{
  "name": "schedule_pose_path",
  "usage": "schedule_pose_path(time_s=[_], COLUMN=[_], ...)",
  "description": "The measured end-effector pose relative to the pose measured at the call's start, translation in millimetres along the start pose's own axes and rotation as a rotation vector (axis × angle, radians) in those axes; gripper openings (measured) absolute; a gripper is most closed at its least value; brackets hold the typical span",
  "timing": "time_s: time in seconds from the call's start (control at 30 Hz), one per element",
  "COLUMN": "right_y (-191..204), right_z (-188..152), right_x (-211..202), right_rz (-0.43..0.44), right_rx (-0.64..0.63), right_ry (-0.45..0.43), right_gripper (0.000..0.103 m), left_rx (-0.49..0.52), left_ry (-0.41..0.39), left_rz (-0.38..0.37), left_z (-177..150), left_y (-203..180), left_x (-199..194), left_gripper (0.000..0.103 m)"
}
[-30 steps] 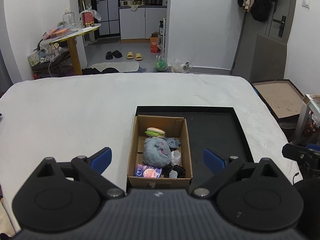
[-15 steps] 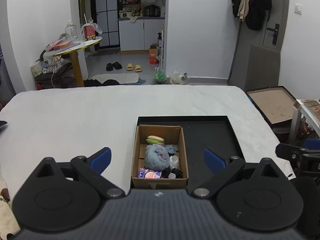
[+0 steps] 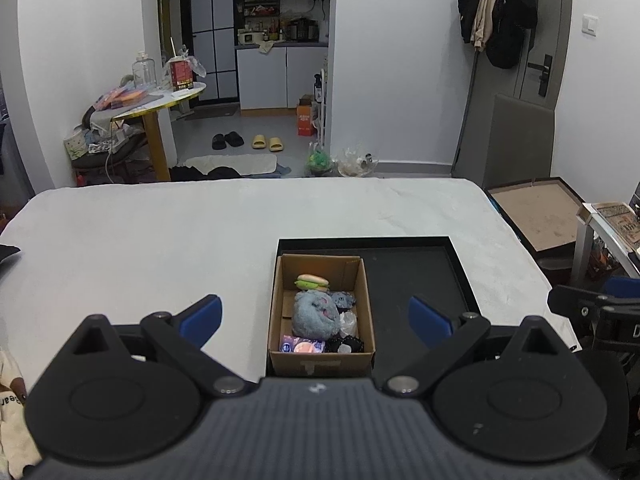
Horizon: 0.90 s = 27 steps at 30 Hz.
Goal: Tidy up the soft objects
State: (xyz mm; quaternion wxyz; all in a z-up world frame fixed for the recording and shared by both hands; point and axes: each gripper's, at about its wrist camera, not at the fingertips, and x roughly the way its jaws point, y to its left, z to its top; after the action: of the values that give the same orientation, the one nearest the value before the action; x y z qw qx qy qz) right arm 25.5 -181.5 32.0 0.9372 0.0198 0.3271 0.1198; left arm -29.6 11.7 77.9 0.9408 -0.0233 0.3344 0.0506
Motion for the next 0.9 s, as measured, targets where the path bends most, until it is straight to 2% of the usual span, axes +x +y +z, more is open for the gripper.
schedule_pose_path(time_s=[0.9], right_y=[-1.0], right_z=[-3.0], right_x=[-2.3], right_rz=[-0.005], right_rx=[0.013], right_ry=[0.011], right_gripper=[0.103], left_rx=[-0.012], left_ry=[0.015], left_rz=[-0.022], left_z=[1.5], left_y=[1.7], left_x=[-0.1], left_gripper=[0.100])
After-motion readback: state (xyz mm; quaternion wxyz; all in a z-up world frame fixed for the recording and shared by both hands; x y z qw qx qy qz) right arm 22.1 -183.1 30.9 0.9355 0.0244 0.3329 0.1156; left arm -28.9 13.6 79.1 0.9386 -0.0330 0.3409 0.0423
